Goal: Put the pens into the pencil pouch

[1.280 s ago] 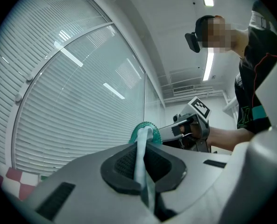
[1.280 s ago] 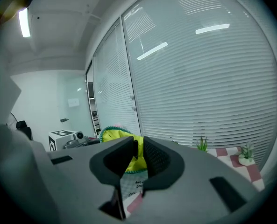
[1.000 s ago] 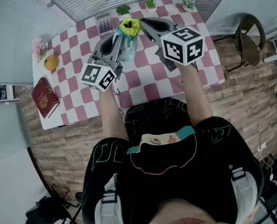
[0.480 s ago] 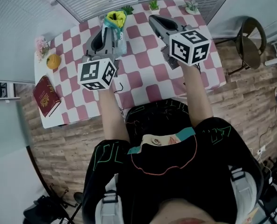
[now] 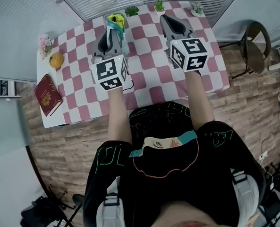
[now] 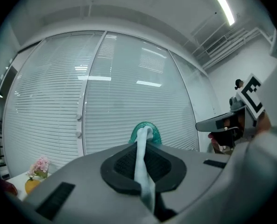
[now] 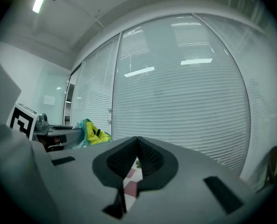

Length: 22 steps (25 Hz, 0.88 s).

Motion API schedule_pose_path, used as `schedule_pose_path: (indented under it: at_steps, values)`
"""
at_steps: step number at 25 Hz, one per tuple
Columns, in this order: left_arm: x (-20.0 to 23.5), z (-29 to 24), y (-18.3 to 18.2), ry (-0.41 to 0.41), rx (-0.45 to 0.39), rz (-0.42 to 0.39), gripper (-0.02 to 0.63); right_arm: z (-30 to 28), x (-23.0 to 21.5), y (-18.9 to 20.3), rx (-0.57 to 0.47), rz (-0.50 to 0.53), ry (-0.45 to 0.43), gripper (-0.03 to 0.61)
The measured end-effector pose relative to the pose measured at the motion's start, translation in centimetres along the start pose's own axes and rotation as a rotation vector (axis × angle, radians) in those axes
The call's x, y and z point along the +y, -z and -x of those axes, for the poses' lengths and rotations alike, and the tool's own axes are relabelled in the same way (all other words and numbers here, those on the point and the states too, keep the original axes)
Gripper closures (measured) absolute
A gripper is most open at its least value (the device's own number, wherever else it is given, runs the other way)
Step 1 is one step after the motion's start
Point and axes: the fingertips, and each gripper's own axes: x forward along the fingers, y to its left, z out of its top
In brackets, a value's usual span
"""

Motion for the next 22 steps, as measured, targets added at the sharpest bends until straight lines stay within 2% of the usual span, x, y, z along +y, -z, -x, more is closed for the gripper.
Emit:
schedule_pose_path:
  at_steps: [5,8,22]
  values:
    - [1.0,0.5,0.7,-0.058,-0.013,0.021,0.614,0.4,-0.7,0.5,-0.04,0.055,0.069,0.575]
    - [1.6,0.8,0.7,-0.078,-0.019,0.032,0.614,0.4,-0.6,1.0,-0.037,0.061,0.065,0.575]
    - [1.8,0.9,1.2,-0.079,-0.019,0.056,0.614,0.5,-0.3,1.0,-0.05,0.067,0.046,0.575]
